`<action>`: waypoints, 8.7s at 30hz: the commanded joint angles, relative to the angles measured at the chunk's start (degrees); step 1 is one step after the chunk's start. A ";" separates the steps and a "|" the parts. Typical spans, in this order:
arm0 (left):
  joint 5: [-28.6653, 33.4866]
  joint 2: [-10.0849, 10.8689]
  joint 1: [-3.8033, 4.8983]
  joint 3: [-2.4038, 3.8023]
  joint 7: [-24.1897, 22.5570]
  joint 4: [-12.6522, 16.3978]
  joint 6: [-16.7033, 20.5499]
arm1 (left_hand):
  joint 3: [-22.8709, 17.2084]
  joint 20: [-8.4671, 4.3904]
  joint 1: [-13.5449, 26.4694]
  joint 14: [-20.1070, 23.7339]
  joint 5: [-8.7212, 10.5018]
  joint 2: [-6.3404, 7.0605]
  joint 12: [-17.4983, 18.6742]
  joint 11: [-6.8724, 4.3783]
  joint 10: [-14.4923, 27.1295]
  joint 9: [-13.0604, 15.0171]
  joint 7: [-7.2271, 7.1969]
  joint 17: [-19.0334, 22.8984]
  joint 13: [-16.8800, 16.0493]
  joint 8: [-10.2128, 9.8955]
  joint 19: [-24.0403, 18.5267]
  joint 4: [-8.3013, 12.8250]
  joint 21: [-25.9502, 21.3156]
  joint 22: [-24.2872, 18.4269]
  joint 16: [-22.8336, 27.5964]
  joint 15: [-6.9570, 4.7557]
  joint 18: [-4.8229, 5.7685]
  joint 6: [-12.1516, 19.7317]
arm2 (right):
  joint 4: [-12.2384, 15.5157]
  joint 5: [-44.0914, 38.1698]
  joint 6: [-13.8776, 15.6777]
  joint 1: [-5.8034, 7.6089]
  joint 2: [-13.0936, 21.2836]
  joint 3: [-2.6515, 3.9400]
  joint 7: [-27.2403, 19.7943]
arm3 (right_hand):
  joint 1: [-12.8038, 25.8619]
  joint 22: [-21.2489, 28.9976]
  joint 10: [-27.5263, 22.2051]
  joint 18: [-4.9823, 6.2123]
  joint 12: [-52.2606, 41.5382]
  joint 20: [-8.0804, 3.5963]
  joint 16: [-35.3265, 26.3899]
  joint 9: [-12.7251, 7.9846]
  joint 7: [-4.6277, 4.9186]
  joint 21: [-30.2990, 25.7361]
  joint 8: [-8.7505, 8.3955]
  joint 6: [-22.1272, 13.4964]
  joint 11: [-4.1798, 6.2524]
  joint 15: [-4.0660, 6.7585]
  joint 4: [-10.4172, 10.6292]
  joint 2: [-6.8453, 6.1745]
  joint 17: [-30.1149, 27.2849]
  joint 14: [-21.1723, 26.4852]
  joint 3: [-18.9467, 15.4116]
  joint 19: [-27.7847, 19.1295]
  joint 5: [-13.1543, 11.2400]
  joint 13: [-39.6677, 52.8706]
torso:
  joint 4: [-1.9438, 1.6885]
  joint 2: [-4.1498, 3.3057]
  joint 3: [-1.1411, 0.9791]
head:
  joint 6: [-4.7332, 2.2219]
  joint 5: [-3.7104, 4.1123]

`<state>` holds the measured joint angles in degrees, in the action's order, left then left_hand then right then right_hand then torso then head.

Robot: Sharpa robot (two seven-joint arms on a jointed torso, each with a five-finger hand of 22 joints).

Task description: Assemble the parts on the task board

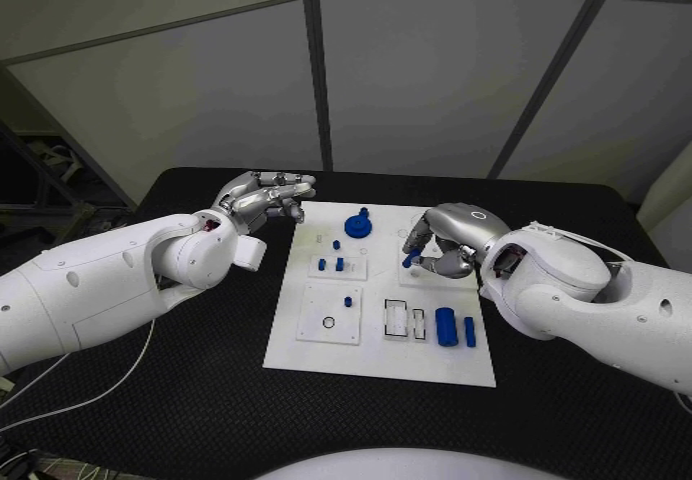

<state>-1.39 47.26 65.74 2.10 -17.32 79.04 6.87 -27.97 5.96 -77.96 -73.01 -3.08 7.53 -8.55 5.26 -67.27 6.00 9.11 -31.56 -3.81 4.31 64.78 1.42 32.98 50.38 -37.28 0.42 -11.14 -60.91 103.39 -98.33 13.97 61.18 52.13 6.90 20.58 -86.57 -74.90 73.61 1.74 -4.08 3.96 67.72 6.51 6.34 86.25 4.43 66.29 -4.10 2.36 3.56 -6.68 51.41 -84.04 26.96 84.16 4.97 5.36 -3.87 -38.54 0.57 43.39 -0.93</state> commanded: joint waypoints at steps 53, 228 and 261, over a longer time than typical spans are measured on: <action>0.14 -1.03 -0.01 0.05 -0.13 -0.05 -1.19 | 0.18 0.43 0.14 0.27 0.10 -0.07 0.24 0.12 0.43 -0.10 0.24 0.10 -0.04 -0.25 -0.13 0.11 -0.44 -0.16 0.40 0.08 0.69 0.20 | -4.85 -0.60 -2.96 -1.57 -16.44 -6.67 -4.67 | 0.77 -12.87 1.76 -0.83 0.38 -0.21 -0.02 0.29 0.27 0.00 -0.53 -0.07 1.58 -0.01 -1.17 -0.80 0.04 0.19 1.60 4.35 0.54 1.80 | -0.07 -0.14 0.05 | 1.77 -2.36; 0.14 0.27 -0.83 -0.92 -0.36 0.23 -3.01 | 0.28 0.49 0.09 0.43 0.08 -0.02 0.31 0.20 0.68 -0.19 0.27 0.17 -0.06 -0.36 -0.09 0.25 -0.88 -0.46 0.61 0.15 0.69 0.30 | 8.90 15.18 17.46 -9.25 5.32 -5.42 12.80 | 14.73 -15.10 7.24 -1.74 -65.77 -3.64 12.76 33.33 -4.76 3.75 6.24 -2.54 6.59 3.78 13.19 0.60 17.90 -2.29 -21.59 5.84 16.40 66.02 | 1.36 0.92 0.33 | 1.28 4.76; 0.14 0.56 -0.76 -0.91 -0.04 0.74 -3.19 | 0.26 0.49 0.04 0.46 0.07 -0.07 0.30 0.22 0.70 -0.20 0.30 0.18 -0.07 -0.35 -0.06 0.30 -0.95 -0.51 0.64 0.16 0.69 0.28 | 4.74 11.78 16.14 -9.24 -0.95 -5.40 18.81 | 32.28 -15.10 7.67 -1.74 -63.84 -4.09 11.85 40.65 -5.47 3.75 5.18 0.28 7.10 4.24 13.51 -3.13 16.75 -2.04 -28.35 5.84 0.30 65.90 | 1.49 0.94 0.29 | 1.26 4.30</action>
<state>-1.38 47.82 64.88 1.15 -16.86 79.64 4.43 -27.81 5.96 -77.96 -72.80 -3.08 7.53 -8.56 5.46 -67.07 5.88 9.11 -31.43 -3.81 4.31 64.78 1.58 32.32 49.93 -36.83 0.62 -11.14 -60.91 108.09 -84.96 29.06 51.86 51.24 1.48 38.63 -54.82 -74.90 81.58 0.86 -68.15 0.17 79.84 47.01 0.64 89.84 9.89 66.88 3.27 6.28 17.07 -9.77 68.31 -83.81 -0.65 84.06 5.57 71.41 -2.33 -37.57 0.87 44.67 3.35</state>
